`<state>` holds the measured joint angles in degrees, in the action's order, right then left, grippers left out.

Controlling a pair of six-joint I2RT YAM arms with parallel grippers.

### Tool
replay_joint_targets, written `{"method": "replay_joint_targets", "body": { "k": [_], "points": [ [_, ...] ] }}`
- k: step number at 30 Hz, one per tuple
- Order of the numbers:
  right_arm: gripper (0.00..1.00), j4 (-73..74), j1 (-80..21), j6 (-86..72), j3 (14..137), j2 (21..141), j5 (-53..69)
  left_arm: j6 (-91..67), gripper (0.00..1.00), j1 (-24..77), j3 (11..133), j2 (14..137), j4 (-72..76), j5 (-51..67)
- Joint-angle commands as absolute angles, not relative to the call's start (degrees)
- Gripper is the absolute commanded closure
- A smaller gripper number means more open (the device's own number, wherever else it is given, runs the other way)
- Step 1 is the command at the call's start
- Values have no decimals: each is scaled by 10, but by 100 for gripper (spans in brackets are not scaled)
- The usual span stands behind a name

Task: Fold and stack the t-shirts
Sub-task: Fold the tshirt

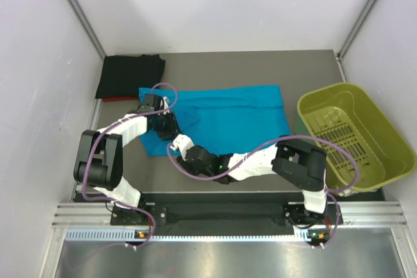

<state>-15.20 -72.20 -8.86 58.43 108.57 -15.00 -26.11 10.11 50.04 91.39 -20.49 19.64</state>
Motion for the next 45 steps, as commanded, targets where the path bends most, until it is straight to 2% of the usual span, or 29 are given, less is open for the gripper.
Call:
{"method": "replay_joint_targets", "body": {
  "k": [1, 3, 5, 6, 7, 8, 15, 24, 33, 45],
  "points": [
    [61, -168, -733, -76, 616, 1098, -199, -266, 70, 105, 519, 912, -174, 187],
    [62, -165, -736, -72, 618, 1102, -207, -267, 85, 105, 524, 909, -176, 183],
    [70, -163, -736, -68, 619, 1102, -217, -268, 100, 105, 533, 907, -183, 177],
    [77, -161, -736, -65, 620, 1101, -222, -269, 100, 105, 537, 905, -192, 174],
    [92, -160, -736, -65, 619, 1098, -239, -269, 100, 105, 540, 905, -197, 170],
    [100, -159, -735, -62, 618, 1094, -246, -269, 100, 105, 547, 902, -201, 155],
    [100, -156, -704, -62, 600, 1044, -226, -264, 100, 105, 564, 889, -231, 90],
    [100, -119, -613, -52, 651, 1017, -77, -247, 100, 105, 605, 882, -269, 13],
    [100, -88, -525, -69, 747, 1098, -4, -272, 100, 95, 633, 906, -251, -68],
    [100, -49, -473, -109, 851, 1185, -28, -273, 100, 83, 678, 973, -201, -90]
  ]
}}
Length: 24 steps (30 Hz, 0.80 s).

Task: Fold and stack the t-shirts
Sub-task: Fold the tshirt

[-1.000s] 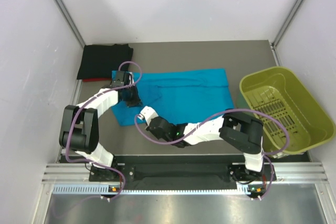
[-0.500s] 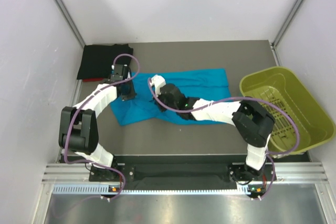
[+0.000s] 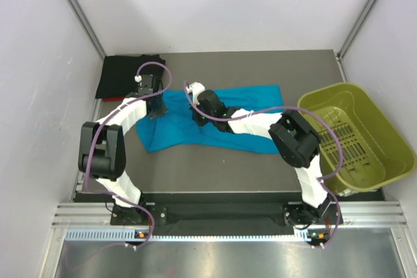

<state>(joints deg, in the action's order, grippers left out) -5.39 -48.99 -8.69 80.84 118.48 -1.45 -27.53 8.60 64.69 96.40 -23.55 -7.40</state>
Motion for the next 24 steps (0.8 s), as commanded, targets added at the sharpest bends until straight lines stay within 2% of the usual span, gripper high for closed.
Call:
{"method": "replay_joint_targets", "body": {
  "k": [1, 2, 3, 7, 9, 14, 19, 24],
  "points": [
    [97, -38, -469, -119, 855, 1183, -32, -272, 100, 82, 688, 983, -203, -91],
    [93, -26, -468, -123, 860, 1179, -41, -273, 100, 81, 693, 987, -213, -91],
    [83, -11, -467, -126, 857, 1163, -66, -272, 100, 81, 698, 990, -216, -91],
    [66, 47, -453, -65, 764, 1052, -80, -261, 100, 72, 709, 990, -238, -104],
    [65, 57, -444, -5, 676, 973, -42, -256, 100, 69, 705, 980, -236, -110],
    [66, 70, -415, 179, 526, 861, -37, -250, 100, 58, 701, 967, -227, -106],
    [65, 118, -388, 342, 498, 804, -21, -249, 100, 56, 709, 976, -229, -85],
    [68, 260, -284, 368, 555, 844, 60, -249, 100, 55, 712, 971, -222, -70]
  ]
}}
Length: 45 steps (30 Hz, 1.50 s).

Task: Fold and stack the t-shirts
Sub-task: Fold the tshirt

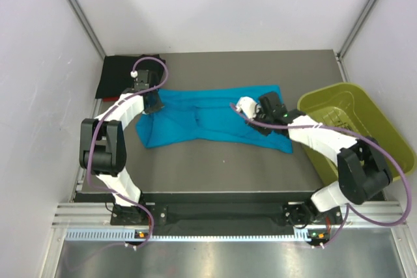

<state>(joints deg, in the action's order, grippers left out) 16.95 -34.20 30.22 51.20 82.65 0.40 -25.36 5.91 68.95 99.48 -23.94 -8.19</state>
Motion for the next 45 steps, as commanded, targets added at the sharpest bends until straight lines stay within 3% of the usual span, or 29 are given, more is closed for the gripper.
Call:
{"method": "replay_joint_targets", "body": {
  "k": [1, 13, 24, 29, 45],
  "points": [
    [68, 299, -262, 373, 558, 845, 63, -250, 100, 56, 711, 972, -220, -60],
    [67, 279, -223, 439, 435, 784, 76, -250, 100, 56, 719, 974, -223, -47],
    [67, 170, -228, 452, 369, 796, -85, -254, 100, 56, 718, 981, -219, -40],
    [60, 160, -236, 460, 345, 735, -68, -252, 100, 56, 723, 988, -217, -40],
    [63, 200, -280, 465, 332, 649, -26, -236, 100, 56, 744, 986, -235, -66]
  ]
}}
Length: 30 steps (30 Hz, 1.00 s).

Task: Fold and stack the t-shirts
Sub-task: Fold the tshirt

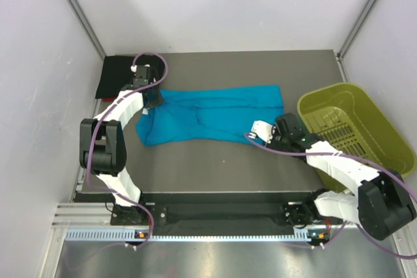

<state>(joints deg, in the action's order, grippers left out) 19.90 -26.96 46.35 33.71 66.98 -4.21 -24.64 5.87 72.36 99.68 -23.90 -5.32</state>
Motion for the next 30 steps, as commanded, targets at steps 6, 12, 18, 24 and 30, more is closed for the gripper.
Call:
{"method": "replay_joint_targets", "body": {
  "k": [6, 12, 18, 24, 30],
  "points": [
    [64, 197, -293, 465, 313, 687, -36, -236, 100, 56, 739, 984, -240, -71],
    [66, 177, -298, 459, 309, 746, -61, -236, 100, 55, 736, 977, -242, -73],
    [71, 161, -301, 456, 298, 752, -86, -234, 100, 56, 733, 976, -244, -73],
    [85, 194, -304, 463, 331, 722, -134, -236, 100, 56, 733, 954, -249, -75],
    [92, 220, -303, 480, 373, 736, -141, -235, 100, 55, 733, 937, -258, -105]
  ]
}}
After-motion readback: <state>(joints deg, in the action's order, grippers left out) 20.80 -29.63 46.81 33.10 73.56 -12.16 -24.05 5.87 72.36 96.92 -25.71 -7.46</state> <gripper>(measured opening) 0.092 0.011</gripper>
